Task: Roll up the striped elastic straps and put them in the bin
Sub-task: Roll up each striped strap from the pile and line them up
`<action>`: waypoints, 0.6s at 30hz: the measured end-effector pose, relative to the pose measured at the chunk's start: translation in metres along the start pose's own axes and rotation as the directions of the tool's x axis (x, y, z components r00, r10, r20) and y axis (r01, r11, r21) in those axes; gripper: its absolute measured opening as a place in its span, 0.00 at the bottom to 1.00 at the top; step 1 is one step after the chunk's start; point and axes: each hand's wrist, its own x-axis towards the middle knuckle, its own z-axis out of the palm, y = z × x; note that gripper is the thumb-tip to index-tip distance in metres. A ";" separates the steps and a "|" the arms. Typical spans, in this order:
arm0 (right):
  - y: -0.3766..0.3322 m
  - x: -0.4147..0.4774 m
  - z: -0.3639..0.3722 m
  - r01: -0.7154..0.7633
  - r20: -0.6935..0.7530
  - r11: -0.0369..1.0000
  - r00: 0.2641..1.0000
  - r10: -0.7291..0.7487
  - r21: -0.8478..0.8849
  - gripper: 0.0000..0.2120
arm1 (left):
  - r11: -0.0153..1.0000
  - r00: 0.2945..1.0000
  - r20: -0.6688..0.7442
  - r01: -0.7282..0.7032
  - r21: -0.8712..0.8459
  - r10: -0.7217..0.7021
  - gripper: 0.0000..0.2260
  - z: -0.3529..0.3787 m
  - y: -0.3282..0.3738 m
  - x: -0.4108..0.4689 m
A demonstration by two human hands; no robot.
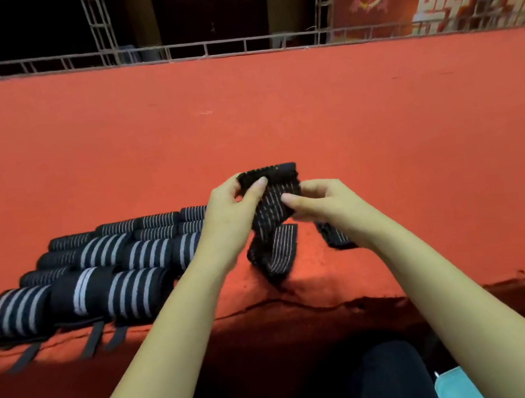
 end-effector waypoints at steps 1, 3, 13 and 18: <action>-0.010 -0.004 0.005 0.016 0.035 1.000 0.999 -0.016 0.009 0.07 | 1.000 1.000 -0.018 -0.019 -0.011 0.018 0.06 -0.007 0.009 -0.001; -0.034 -0.016 0.011 0.097 0.023 0.995 0.995 -0.097 -0.026 0.06 | 0.998 0.996 -0.050 -0.069 -0.014 0.068 0.04 -0.019 0.029 -0.004; -0.134 -0.081 0.022 0.288 -0.003 0.956 0.957 -0.289 -0.046 0.04 | 0.975 0.972 -0.078 -0.223 0.002 0.222 0.04 -0.046 0.131 -0.042; -0.135 -0.089 0.024 0.286 0.018 0.958 0.958 -0.286 0.006 0.05 | 0.961 0.962 -0.089 -0.245 0.129 0.257 0.05 -0.046 0.140 -0.047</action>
